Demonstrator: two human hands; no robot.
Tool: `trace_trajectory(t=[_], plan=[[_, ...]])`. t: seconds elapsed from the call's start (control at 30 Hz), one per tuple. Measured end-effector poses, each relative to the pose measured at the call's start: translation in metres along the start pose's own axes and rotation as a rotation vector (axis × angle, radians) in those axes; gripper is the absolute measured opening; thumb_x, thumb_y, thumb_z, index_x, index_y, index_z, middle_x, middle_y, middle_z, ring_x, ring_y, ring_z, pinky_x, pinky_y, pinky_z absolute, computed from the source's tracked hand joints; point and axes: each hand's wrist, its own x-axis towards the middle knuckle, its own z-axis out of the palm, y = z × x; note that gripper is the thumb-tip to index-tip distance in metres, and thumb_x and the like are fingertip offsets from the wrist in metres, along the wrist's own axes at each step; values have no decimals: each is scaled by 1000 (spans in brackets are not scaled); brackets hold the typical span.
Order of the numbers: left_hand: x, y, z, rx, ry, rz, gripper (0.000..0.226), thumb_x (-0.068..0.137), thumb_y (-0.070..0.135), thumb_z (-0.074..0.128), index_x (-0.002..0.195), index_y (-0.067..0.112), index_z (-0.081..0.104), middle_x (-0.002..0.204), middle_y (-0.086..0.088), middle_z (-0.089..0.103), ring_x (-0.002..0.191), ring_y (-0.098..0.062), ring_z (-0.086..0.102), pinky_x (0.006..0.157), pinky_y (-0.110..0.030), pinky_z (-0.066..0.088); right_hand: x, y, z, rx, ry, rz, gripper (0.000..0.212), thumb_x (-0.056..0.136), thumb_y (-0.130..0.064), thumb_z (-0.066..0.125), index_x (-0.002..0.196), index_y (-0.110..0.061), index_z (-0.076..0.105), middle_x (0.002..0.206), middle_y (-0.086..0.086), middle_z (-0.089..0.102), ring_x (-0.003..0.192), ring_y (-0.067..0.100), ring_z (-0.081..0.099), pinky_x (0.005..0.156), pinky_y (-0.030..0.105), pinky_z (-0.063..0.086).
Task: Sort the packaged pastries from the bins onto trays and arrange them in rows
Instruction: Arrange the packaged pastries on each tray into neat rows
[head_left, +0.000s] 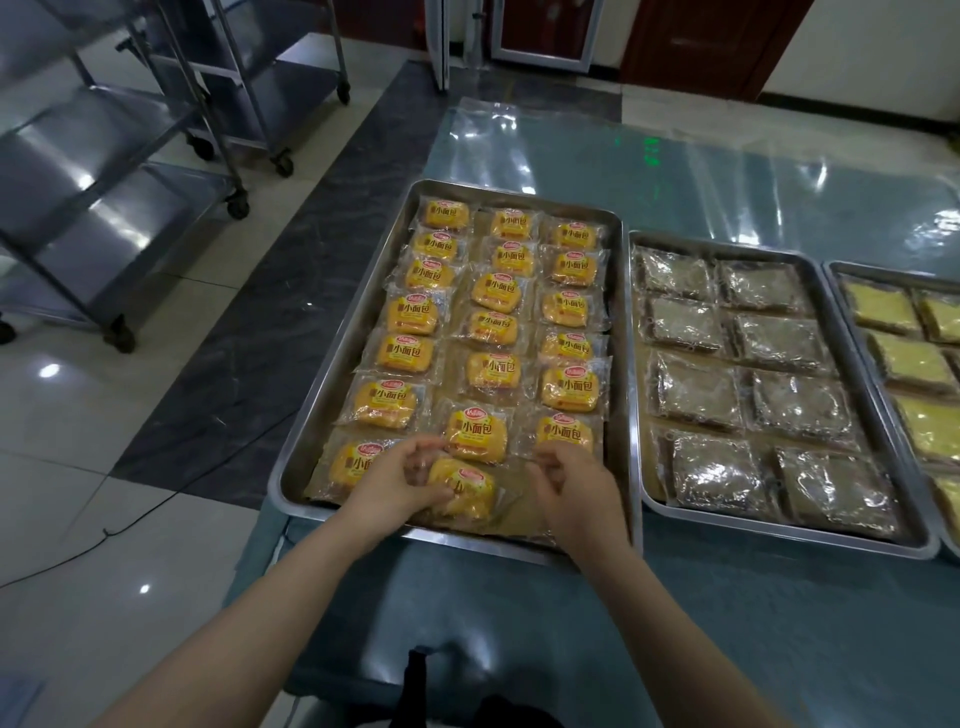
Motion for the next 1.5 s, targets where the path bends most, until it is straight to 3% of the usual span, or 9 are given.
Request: trace_trajectory(t=[0.1, 0.27, 0.4, 0.47, 0.7, 0.97, 1.1, 1.23, 1.5], plan=[[-2, 0, -1, -313, 99, -42, 66, 73, -5, 73, 122, 32, 49, 115, -11, 65, 107, -26, 62, 89, -47, 52, -9, -20, 11, 397, -249, 225, 26, 88, -43, 61, 105, -24, 63, 97, -15, 68, 87, 1, 64, 73, 22, 53], [-7, -6, 3, -318, 56, -13, 68, 67, 14, 77, 127, 29, 49, 100, 0, 71, 99, -19, 66, 78, -32, 55, -10, -28, 17, 745, -255, 434, 9, 86, -9, 68, 88, -4, 61, 83, 10, 74, 69, 21, 71, 50, 23, 50], [-5, -6, 0, -261, 113, -57, 15, 80, 30, 69, 91, 20, 72, 81, -4, 71, 67, -13, 64, 47, -20, 48, -6, -32, 14, 797, -203, 468, 4, 88, 2, 61, 90, -1, 62, 82, 12, 73, 71, 25, 71, 57, 27, 54], [-4, -8, 2, -187, 223, -68, 23, 87, 32, 62, 75, 16, 73, 68, -9, 69, 58, -17, 62, 49, -29, 49, -6, -34, 12, 820, -195, 458, 16, 88, 6, 57, 87, -8, 65, 72, 3, 73, 63, 16, 68, 55, 23, 54], [-7, -3, 19, 469, 460, 177, 30, 98, 28, 43, 71, 23, 55, 59, 8, 57, 56, -6, 54, 47, -18, 32, -11, -24, 0, 685, -197, 308, 29, 90, 6, 55, 92, -21, 65, 66, -1, 68, 53, 3, 59, 52, 14, 46], [-8, -2, 19, 821, 376, 228, 23, 97, 35, 44, 93, 20, 61, 66, 3, 61, 55, -16, 54, 49, -28, 38, -22, -10, 9, 257, -97, 217, 20, 92, -7, 55, 106, -19, 64, 68, -8, 66, 61, 4, 60, 63, 23, 50], [-9, -4, 20, 872, 330, 185, 17, 93, 37, 52, 95, 22, 60, 72, 6, 64, 59, -11, 56, 47, -25, 37, -20, -10, 12, 99, -179, 241, 39, 95, -10, 50, 133, -20, 54, 89, -2, 68, 72, 9, 57, 60, 17, 43], [-4, -2, 16, 777, 332, 116, 17, 91, 35, 57, 101, 22, 62, 72, 8, 60, 62, -9, 52, 48, -23, 33, -14, -18, 20, -27, -190, 235, 32, 93, -7, 47, 120, -17, 60, 88, -3, 63, 74, 11, 54, 57, 20, 40], [2, -1, 4, 650, 300, 89, 24, 88, 29, 63, 109, 19, 58, 78, 6, 62, 69, -12, 59, 53, -24, 38, -21, -3, -6, -207, -15, 42, 44, 87, -7, 55, 129, -21, 56, 124, 1, 57, 111, 21, 51, 92, 31, 42]])
